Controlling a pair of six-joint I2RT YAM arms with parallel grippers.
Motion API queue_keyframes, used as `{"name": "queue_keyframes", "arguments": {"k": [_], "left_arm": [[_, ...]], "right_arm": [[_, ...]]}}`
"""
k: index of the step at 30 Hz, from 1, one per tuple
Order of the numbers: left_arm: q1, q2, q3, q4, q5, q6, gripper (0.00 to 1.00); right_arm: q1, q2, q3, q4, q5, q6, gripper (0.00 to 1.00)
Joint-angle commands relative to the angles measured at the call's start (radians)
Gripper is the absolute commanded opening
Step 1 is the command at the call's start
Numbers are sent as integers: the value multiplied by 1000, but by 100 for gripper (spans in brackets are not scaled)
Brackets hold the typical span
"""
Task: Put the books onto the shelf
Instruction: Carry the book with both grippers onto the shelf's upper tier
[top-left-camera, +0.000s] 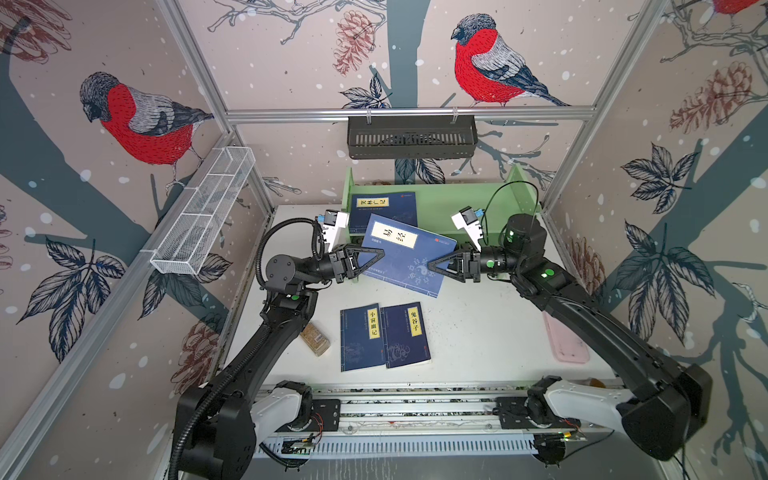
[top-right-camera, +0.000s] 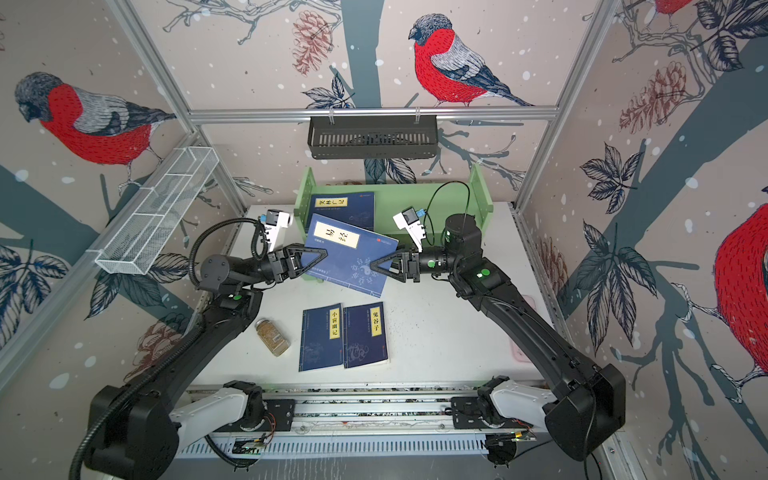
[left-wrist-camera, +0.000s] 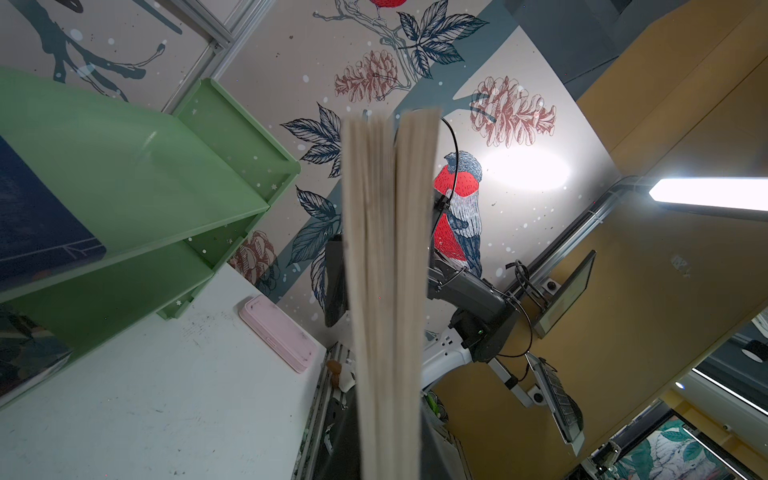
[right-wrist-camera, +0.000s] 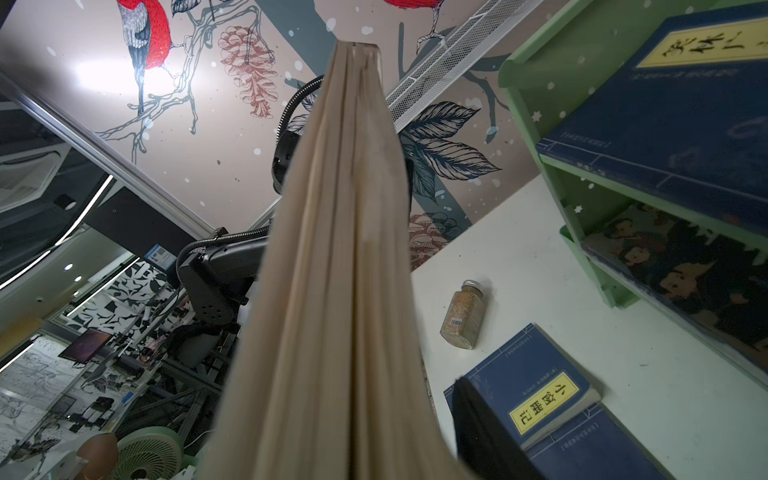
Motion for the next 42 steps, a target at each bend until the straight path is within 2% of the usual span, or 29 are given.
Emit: {"name": "queue_keyframes", "arguments": {"k": [1, 3, 6, 14, 19, 27, 29, 32, 33, 35, 36, 38, 42], "left_arm": [[15, 3, 11, 23, -50, 1, 0], [24, 7, 12, 9, -79, -1, 0], [41, 12, 3, 12, -123, -21, 0], [49, 16, -14, 28, -163, -49, 0], [50, 10, -36, 35, -172, -61, 0], [50, 6, -46, 45, -174, -72, 0], [50, 5, -50, 38, -173, -68, 0], [52, -1, -52, 30, -173, -55, 0], [54, -3, -50, 25, -171, -47, 11], [55, -8, -46, 18, -166, -24, 42], [56, -13, -44, 18, -163, -15, 52], [65, -22, -39, 9, -154, 5, 61], [92, -42, 2, -116, -141, 96, 67]], "right_arm": [[-1, -38, -63, 130, 45, 84, 56], [2, -68, -130, 257, 81, 172, 55], [14, -85, -190, 355, 138, 243, 52], [73, -57, -240, 509, 231, 317, 48], [98, -15, -226, 546, 252, 328, 36], [103, 31, -190, 549, 266, 328, 24], [101, 45, -172, 536, 265, 326, 13], [100, 58, -145, 510, 256, 317, 2], [97, 58, -134, 495, 255, 310, 2], [88, 58, -105, 450, 256, 291, 1], [82, 58, -90, 429, 256, 283, 1], [62, 58, -64, 391, 251, 273, 1], [19, 48, -36, 357, 243, 264, 1]]}}
